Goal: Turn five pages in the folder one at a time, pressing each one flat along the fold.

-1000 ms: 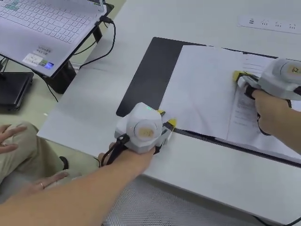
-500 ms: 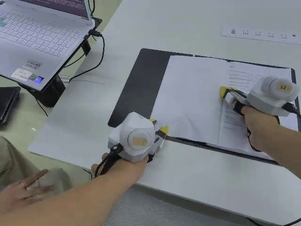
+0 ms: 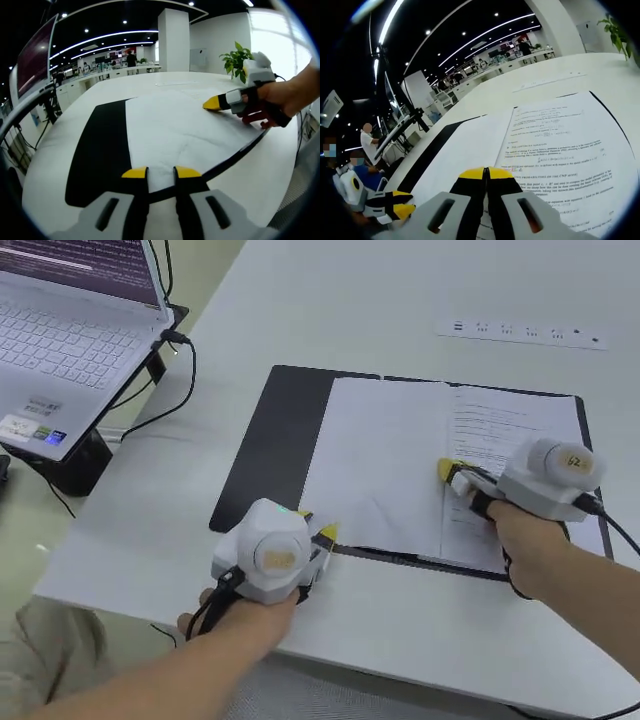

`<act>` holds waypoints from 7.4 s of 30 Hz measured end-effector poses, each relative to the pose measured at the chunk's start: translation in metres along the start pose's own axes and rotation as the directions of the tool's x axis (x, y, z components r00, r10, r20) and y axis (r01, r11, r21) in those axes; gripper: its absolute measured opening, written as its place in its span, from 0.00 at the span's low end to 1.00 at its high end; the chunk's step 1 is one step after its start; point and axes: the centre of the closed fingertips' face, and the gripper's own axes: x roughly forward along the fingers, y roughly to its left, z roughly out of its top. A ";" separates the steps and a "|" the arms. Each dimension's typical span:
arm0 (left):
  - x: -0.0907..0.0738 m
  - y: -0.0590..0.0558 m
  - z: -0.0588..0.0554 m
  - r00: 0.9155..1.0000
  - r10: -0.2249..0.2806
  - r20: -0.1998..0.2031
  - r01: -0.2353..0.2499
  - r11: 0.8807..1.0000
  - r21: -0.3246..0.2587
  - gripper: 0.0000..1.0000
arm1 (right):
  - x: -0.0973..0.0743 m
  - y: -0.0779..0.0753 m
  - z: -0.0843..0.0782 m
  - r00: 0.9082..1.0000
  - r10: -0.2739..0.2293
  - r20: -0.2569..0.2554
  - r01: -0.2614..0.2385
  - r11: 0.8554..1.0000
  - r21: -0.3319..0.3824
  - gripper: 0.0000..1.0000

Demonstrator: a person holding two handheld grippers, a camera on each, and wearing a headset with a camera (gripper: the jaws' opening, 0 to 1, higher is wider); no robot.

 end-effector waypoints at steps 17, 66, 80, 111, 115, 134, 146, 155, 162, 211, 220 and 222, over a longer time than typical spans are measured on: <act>0.000 -0.001 0.000 1.000 0.001 0.002 -0.001 1.000 -0.003 0.18 | -0.033 0.016 -0.039 0.996 0.036 -0.076 -0.037 0.999 -0.011 0.00; -0.106 -0.021 0.095 0.988 -0.143 0.061 0.155 0.933 -0.324 0.42 | -0.249 -0.010 0.029 0.981 -0.162 0.109 0.144 0.976 0.162 0.15; -0.128 -0.021 0.107 0.993 -0.046 0.107 0.069 0.974 -0.217 0.99 | -0.264 -0.026 0.036 0.963 -0.230 0.141 0.228 0.973 0.035 0.81; -0.065 -0.083 0.103 0.982 -0.190 0.004 0.190 0.982 -0.011 0.90 | -0.257 -0.036 0.018 0.969 -0.219 0.112 0.221 0.975 0.001 0.96; -0.040 -0.114 0.103 0.969 -0.245 -0.013 0.246 0.969 0.011 0.89 | -0.257 -0.036 0.016 0.970 -0.218 0.111 0.218 0.976 0.011 0.95; 0.048 -0.223 0.080 0.932 -0.358 -0.058 0.362 0.927 0.097 0.74 | -0.257 -0.048 0.001 0.975 -0.200 0.100 0.197 0.980 0.034 0.90; 0.078 -0.238 0.069 0.948 -0.316 -0.042 0.318 0.944 0.088 0.68 | -0.257 -0.055 -0.006 0.973 -0.208 0.103 0.203 0.978 0.050 0.85; 0.082 -0.231 0.057 0.963 -0.269 0.017 0.263 0.952 0.154 0.58 | -0.252 -0.057 -0.012 0.974 -0.206 0.091 0.201 0.978 0.060 0.83; 0.082 -0.230 0.056 0.952 -0.301 0.062 0.289 0.946 0.148 0.48 | -0.250 -0.062 -0.014 0.975 -0.208 0.080 0.202 0.977 0.074 0.82; 0.086 -0.216 0.061 0.953 -0.289 0.088 0.285 0.957 0.050 0.06 | -0.170 -0.078 -0.033 0.995 -0.099 -0.032 0.104 0.945 0.311 0.38; 0.087 -0.216 0.061 0.952 -0.298 0.072 0.293 0.954 0.065 0.06 | -0.173 -0.097 -0.032 0.985 -0.170 -0.020 0.166 0.923 0.346 0.00; 0.086 -0.216 0.061 0.953 -0.297 0.063 0.294 0.954 0.052 0.06 | -0.173 -0.095 -0.031 0.985 -0.171 -0.020 0.167 0.924 0.344 0.00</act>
